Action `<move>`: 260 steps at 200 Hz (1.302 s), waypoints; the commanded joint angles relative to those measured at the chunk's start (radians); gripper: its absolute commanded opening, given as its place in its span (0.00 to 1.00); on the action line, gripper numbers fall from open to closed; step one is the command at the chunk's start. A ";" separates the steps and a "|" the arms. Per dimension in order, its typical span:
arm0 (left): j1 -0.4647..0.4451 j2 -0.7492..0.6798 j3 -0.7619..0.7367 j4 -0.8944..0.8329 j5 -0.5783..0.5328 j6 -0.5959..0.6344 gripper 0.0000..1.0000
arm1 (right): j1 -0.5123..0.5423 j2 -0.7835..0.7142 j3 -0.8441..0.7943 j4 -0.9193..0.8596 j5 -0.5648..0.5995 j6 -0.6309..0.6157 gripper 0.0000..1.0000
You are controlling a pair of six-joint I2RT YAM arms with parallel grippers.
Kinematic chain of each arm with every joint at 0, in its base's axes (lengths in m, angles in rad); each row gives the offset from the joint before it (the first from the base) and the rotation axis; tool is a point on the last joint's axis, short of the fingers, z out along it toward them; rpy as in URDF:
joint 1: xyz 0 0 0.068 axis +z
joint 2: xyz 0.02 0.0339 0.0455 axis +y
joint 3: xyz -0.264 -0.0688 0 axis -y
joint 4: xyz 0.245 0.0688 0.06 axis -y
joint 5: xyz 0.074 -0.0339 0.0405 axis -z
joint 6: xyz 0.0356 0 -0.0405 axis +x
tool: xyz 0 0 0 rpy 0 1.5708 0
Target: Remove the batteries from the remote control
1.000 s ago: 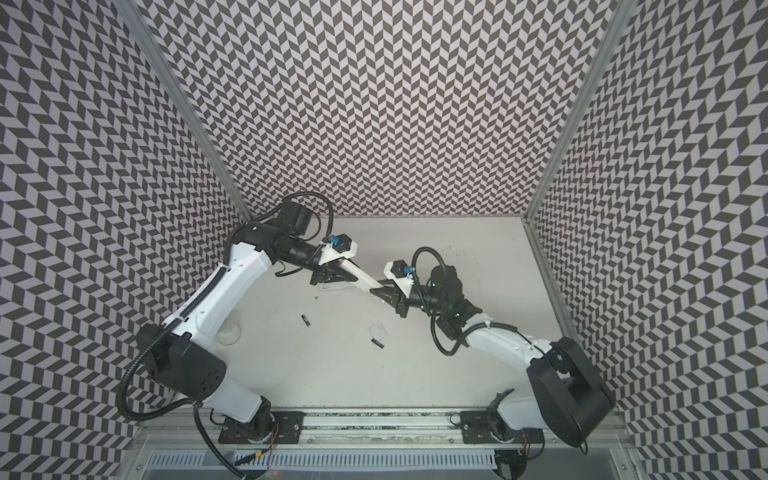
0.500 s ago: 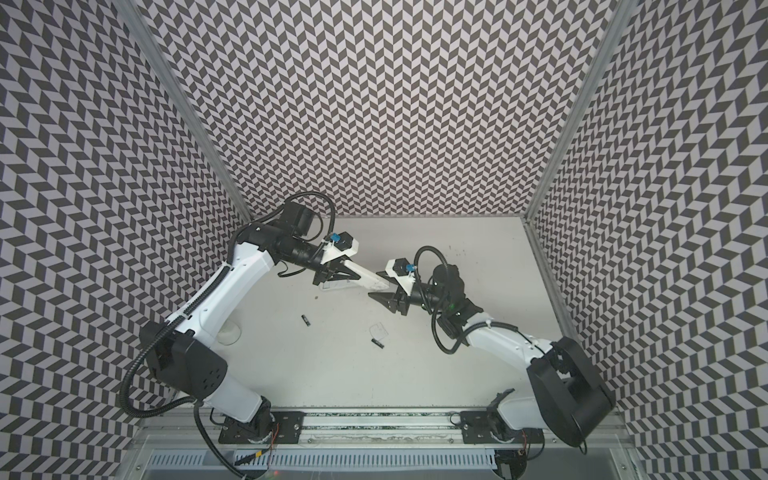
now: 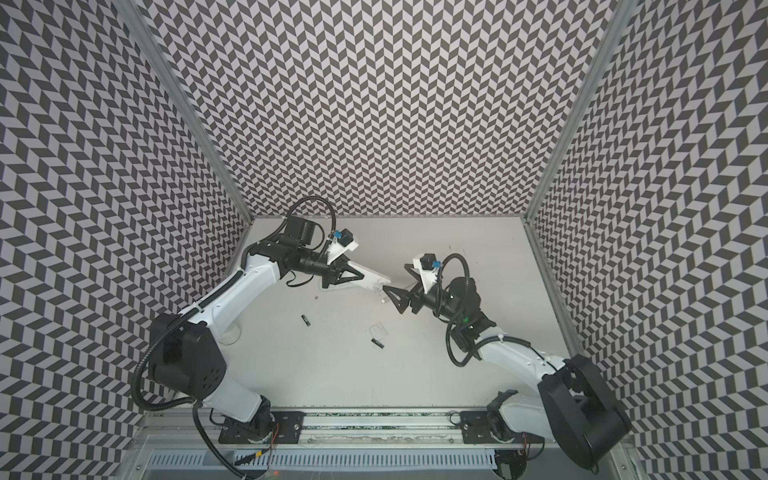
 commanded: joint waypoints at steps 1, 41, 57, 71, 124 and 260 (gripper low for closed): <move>0.064 -0.065 -0.093 0.329 0.062 -0.343 0.02 | -0.004 0.013 0.005 0.034 0.100 0.099 0.99; 0.197 -0.121 -0.340 0.739 0.069 -0.756 0.00 | -0.007 0.139 0.049 -0.003 0.102 0.186 0.92; 0.198 -0.136 -0.368 0.749 0.072 -0.763 0.00 | -0.005 0.217 0.129 -0.092 0.019 0.185 0.87; 0.199 -0.148 -0.387 0.770 0.077 -0.773 0.00 | 0.000 0.263 0.180 -0.119 -0.012 0.206 0.86; 0.197 -0.148 -0.416 0.829 0.086 -0.827 0.00 | 0.000 0.436 0.374 -0.174 -0.122 0.228 0.81; 0.163 -0.113 -0.365 0.814 0.101 -0.833 0.00 | 0.015 0.635 0.578 -0.181 -0.225 0.325 0.48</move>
